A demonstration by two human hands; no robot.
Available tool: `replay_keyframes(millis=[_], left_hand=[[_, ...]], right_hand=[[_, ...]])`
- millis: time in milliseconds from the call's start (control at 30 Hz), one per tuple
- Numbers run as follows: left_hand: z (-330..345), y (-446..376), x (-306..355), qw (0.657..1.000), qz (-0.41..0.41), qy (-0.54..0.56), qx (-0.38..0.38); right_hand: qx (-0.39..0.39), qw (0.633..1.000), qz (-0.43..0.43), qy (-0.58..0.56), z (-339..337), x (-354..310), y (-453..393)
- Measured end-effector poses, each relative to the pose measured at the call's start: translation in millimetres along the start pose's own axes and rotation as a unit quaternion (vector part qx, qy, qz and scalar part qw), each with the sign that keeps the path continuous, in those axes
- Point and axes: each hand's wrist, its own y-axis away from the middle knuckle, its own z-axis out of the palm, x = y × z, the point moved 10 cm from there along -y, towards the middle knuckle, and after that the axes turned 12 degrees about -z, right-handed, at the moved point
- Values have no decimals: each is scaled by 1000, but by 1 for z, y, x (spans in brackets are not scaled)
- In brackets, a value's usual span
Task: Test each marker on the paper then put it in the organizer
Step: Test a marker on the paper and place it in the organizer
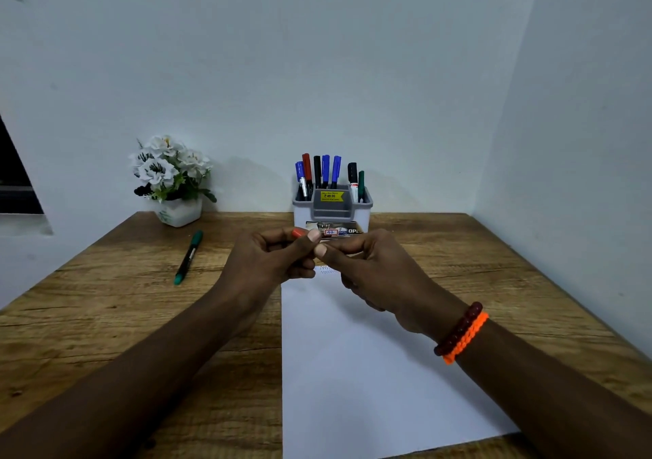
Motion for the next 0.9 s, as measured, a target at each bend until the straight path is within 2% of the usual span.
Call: replay_keyframes(millis=[200,433,500,567,667,800,900], left_hand=[[0,-1,-2,1000,-14,-20,2],[-40,-9,-4,991,-53,31,121],[-44,-10,-7,988,-72,33,132],[-43,-10,-10,987,-89,34,131],[-42,-8,-11,985,-88,-3,147],[-42,-4,-6,978,-36,-133,158],[-31,4,11,945,54,-285,153]], right_hand=[[-53,998,39,-4,10,9,-1],[-69,997,19,-21,1,12,-5],[-41,997,26,-55,-6,14,-9],[3,989,45,-141,-16,17,-13],[49,976,30,-211,-34,17,-18],[130,977,21,-169,-61,22,-17],[179,975,51,-117,-77,33,-13]])
